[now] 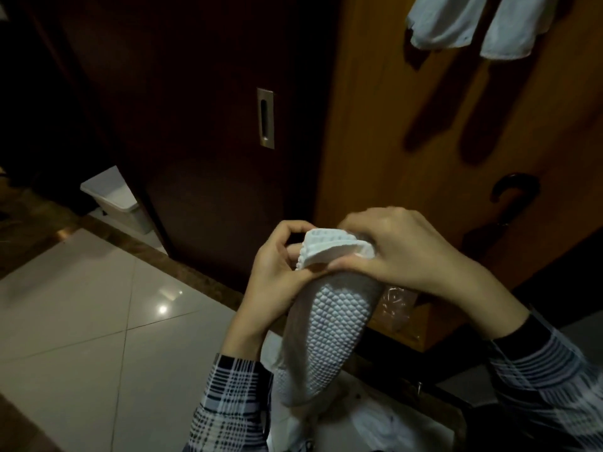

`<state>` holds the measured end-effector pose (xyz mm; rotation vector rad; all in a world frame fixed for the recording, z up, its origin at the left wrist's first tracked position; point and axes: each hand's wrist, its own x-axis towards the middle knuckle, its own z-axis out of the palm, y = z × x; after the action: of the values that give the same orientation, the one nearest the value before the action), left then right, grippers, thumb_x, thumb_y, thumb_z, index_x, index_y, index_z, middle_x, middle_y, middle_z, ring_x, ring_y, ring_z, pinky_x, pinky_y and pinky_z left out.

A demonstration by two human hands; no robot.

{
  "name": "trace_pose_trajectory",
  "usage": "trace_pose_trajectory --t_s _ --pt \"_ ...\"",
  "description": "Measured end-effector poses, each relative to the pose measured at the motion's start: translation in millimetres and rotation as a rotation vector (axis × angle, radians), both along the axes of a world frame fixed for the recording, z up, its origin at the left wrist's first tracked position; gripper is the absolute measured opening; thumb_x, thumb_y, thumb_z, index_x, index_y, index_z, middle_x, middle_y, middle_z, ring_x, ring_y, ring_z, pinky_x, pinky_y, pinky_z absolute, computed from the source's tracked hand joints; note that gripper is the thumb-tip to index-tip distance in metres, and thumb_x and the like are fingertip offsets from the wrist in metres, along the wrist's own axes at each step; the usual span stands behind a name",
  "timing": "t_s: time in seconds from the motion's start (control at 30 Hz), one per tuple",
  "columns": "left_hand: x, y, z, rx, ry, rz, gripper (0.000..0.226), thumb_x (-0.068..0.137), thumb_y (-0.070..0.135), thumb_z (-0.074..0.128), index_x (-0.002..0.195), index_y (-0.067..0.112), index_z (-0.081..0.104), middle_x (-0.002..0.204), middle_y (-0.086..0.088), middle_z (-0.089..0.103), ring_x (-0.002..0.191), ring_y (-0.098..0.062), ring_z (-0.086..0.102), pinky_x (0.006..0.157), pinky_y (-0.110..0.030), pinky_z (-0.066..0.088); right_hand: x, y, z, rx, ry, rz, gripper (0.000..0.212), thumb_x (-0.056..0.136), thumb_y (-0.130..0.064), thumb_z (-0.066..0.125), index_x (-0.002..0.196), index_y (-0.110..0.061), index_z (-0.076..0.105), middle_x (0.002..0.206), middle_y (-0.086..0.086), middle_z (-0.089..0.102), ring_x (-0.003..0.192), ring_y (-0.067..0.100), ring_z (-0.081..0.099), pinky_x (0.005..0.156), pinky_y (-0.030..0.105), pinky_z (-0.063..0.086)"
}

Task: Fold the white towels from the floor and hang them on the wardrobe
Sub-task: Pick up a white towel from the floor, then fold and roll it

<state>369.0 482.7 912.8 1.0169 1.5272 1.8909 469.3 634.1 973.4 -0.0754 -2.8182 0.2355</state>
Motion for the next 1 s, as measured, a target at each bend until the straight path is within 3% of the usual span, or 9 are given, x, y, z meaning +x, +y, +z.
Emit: trace_pose_trajectory --t_s 0.23,0.3,0.4,0.5,0.63,0.7,0.77,0.9,1.0 --pt "-8.0 2.7 -8.3 -0.059 0.103 -0.029 0.062 0.061 0.006 0.086 0.112 0.025 0.057 0.095 0.007 0.073 0.094 -0.012 0.068 0.079 -0.022 0.053 12.3 -1.6 -5.7 0.039 0.146 0.159 0.032 0.092 -0.042 0.049 0.088 -0.019 0.072 0.077 -0.01 0.067 0.069 0.004 0.062 0.055 0.019 0.043" --pt "-12.4 8.4 -18.2 -0.251 0.168 -0.124 0.054 0.063 0.002 0.086 0.105 0.026 0.061 0.095 0.008 0.071 0.101 -0.008 0.065 0.082 -0.015 0.049 12.1 -2.5 -5.0 0.031 0.163 0.184 0.031 0.092 -0.04 0.05 0.089 -0.019 0.073 0.073 -0.01 0.065 0.065 0.0 0.056 0.051 0.019 0.041" --pt "-12.8 19.6 -25.1 -0.484 0.247 -0.145 0.022 0.085 0.002 0.068 0.088 0.022 0.059 0.086 0.015 0.059 0.085 0.006 0.06 0.079 -0.006 0.041 9.3 -2.1 -1.7 -0.006 0.19 0.177 0.025 0.088 -0.038 0.056 0.088 -0.02 0.074 0.073 -0.014 0.064 0.067 -0.009 0.047 0.055 0.012 0.038" --pt "-12.4 26.4 -16.3 -0.236 0.209 -0.05 0.033 0.079 0.002 0.073 0.098 0.028 0.062 0.089 0.023 0.063 0.084 0.015 0.062 0.072 -0.005 0.045 7.6 5.8 12.4 -0.326 0.226 0.07 0.017 0.075 -0.036 0.075 0.089 -0.025 0.074 0.081 -0.013 0.07 0.075 -0.001 0.064 0.066 0.022 0.053" --pt "-15.0 37.5 0.3 -0.075 0.144 -0.04 0.035 0.068 0.001 0.079 0.091 0.026 0.067 0.084 0.021 0.07 0.086 0.008 0.065 0.071 -0.01 0.049 21.6 27.9 8.5 -1.092 0.279 0.089 0.052 0.063 -0.014 0.082 0.111 -0.017 0.06 0.084 -0.012 0.071 0.076 0.0 0.066 0.065 0.012 0.05" --pt "-16.6 43.3 10.3 -0.019 0.136 -0.063 0.03 0.069 0.004 0.076 0.09 0.024 0.068 0.083 0.021 0.071 0.087 0.005 0.066 0.072 -0.013 0.051 30.7 30.0 -16.8 -1.395 0.221 0.059 0.074 0.05 -0.026 0.091 0.112 -0.007 0.054 0.082 -0.01 0.073 0.072 0.001 0.068 0.059 0.01 0.05" --pt "-17.5 47.6 18.7 0.022 0.129 -0.094 0.035 0.071 -0.004 0.073 0.092 0.024 0.066 0.082 0.023 0.071 0.084 0.006 0.066 0.071 -0.012 0.05 35.3 22.8 -42.0 -1.464 0.081 -0.092 0.088 0.039 -0.036 0.094 0.112 -0.004 0.057 0.086 -0.008 0.074 0.08 0.006 0.07 0.066 0.016 0.053" --pt "-18.1 58.3 33.4 0.042 0.191 -0.159 0.044 0.073 -0.012 0.069 0.097 0.024 0.064 0.082 0.024 0.07 0.086 0.007 0.065 0.071 -0.011 0.05 38.8 18.7 -79.1 -1.499 0.013 -0.396 0.059 0.03 -0.032 0.095 0.082 -0.012 0.075 0.099 0.005 0.074 0.093 0.019 0.07 0.088 0.036 0.055" --pt "-19.9 63.8 40.3 0.037 0.167 -0.187 0.036 0.074 -0.011 0.068 0.092 0.019 0.065 0.081 0.022 0.071 0.083 0.006 0.066 0.069 -0.012 0.05 35.5 8.3 -82.4 -1.571 0.129 -0.42 0.021 0.064 -0.002 0.078 0.082 -0.009 0.07 0.088 0.004 0.073 0.076 0.011 0.07 0.075 0.027 0.058"
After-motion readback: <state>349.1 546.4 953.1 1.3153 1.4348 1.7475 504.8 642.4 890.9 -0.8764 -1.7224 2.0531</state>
